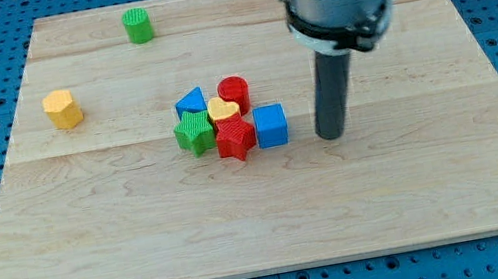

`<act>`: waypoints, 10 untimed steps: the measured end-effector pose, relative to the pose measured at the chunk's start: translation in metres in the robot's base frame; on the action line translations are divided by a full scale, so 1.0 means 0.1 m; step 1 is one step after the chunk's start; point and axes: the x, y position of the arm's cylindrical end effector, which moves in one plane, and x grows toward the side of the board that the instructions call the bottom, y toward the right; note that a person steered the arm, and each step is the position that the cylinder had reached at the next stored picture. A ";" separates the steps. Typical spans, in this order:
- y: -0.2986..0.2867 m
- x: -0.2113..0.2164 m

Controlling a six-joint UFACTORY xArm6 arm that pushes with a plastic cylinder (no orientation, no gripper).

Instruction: Push the blue cube into the group of blocks

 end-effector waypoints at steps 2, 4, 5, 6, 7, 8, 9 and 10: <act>-0.37 -0.12; -0.37 -0.28; -0.39 -0.29; -0.44 -0.33; -0.46 -0.35; -0.46 -0.40; -0.31 -0.43; -0.32 -0.49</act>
